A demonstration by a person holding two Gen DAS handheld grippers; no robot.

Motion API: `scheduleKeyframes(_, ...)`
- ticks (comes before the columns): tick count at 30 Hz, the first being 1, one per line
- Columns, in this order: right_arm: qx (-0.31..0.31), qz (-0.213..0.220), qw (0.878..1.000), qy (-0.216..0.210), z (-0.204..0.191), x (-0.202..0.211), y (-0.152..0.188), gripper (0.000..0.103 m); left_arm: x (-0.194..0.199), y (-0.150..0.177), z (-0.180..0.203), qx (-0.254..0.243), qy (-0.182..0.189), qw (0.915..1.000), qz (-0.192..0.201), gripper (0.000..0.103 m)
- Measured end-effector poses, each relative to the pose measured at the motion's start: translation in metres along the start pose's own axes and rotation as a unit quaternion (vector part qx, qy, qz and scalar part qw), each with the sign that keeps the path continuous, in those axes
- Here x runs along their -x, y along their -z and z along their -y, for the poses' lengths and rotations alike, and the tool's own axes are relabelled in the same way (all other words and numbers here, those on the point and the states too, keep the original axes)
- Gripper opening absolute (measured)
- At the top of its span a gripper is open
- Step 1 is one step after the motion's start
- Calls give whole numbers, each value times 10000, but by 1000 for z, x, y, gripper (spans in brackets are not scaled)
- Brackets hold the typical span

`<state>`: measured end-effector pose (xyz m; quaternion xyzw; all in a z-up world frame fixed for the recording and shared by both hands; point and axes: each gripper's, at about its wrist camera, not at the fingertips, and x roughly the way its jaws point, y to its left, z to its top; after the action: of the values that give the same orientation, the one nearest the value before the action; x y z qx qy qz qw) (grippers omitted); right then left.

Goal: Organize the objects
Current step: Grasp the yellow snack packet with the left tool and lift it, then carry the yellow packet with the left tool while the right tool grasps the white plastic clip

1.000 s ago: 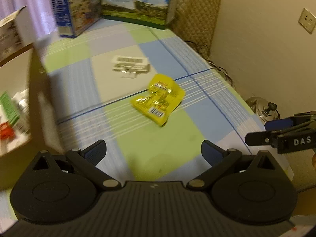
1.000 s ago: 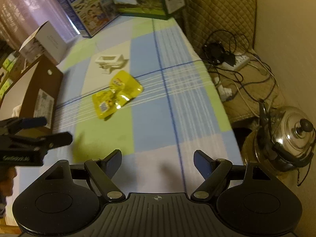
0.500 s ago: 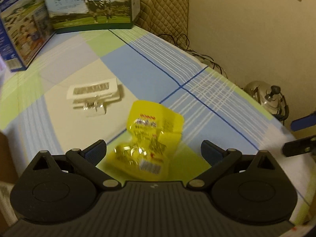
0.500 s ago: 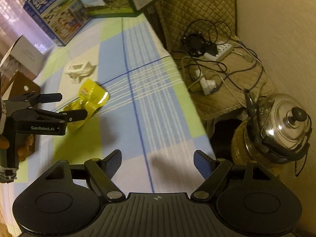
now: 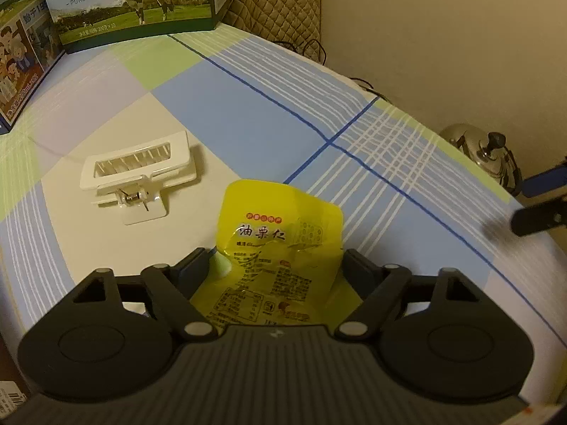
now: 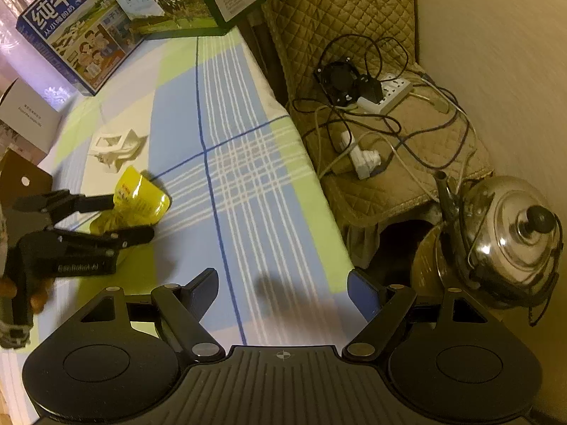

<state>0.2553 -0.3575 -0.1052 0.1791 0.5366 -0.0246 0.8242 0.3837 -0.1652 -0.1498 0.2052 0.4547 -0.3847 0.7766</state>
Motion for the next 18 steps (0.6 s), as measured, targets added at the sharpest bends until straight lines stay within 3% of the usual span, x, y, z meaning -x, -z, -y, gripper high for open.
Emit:
scheduleKeyframes(5,141,-31,9999,-72,-6,-9,-11,77,4,6,4,-4,19,10000,98,69)
scheduleKeyframes(8,303,-54,9994,-183,-14,-15,-16,77,10,11,2,169,-49,9998,129,55)
scheduleKeyframes(13,937,31,9940,-563,-40,-28,-30,77,23,27,-8,737,-592,9955,73,47)
scheduleKeyframes(18,1924,378,9760,-950,-80,-43,-49,77,45,39,-32,1514,-1207,9809,162,47)
